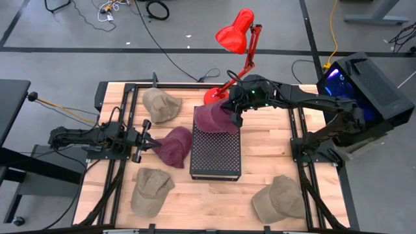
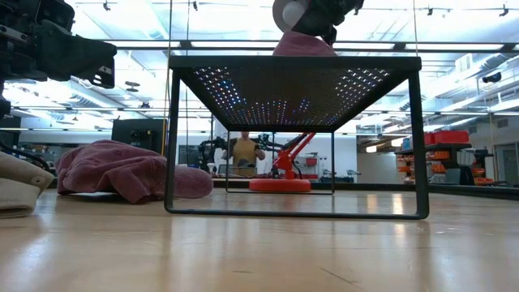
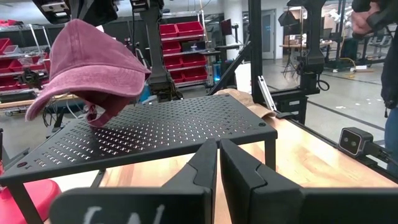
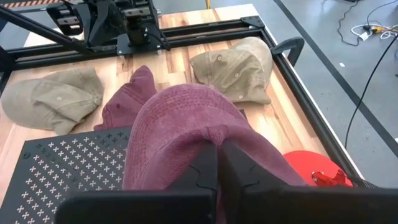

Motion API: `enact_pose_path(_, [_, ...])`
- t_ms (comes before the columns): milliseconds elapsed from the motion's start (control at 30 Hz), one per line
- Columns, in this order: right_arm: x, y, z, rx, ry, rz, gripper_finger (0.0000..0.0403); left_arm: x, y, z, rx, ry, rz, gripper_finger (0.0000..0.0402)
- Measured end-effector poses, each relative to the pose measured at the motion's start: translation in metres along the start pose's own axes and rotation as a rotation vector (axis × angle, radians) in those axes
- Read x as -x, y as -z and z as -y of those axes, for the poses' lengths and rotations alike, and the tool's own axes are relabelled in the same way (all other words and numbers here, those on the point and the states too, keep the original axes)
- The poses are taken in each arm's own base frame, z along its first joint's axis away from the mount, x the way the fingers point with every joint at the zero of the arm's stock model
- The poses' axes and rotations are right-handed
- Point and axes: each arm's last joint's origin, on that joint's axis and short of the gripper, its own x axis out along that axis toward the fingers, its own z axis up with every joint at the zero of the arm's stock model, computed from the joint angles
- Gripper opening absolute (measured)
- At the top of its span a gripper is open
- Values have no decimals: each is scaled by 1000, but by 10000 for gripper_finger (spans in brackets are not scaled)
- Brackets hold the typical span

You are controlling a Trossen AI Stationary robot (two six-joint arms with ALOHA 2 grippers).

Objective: Pick & Place hat
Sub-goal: Put the right red cap on the shelf

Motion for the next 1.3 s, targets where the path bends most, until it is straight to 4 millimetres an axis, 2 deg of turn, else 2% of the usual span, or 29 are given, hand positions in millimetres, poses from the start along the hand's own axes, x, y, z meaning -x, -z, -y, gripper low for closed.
enact_pose_path(267, [-1,1,-5,10,-31,-4,2,0,0,0,0,0,0,25])
enact_pose_path(533, [-9,12,-6,-3,-38,-48,2,0,0,0,0,0,0,25])
enact_pose_path(1033, [-19,22,-14,-142,-23,-49,2,0,0,0,0,0,0,25])
enact_pose_path(1300, [-20,22,-15,-159,59,-25,2,0,0,0,0,0,0,25])
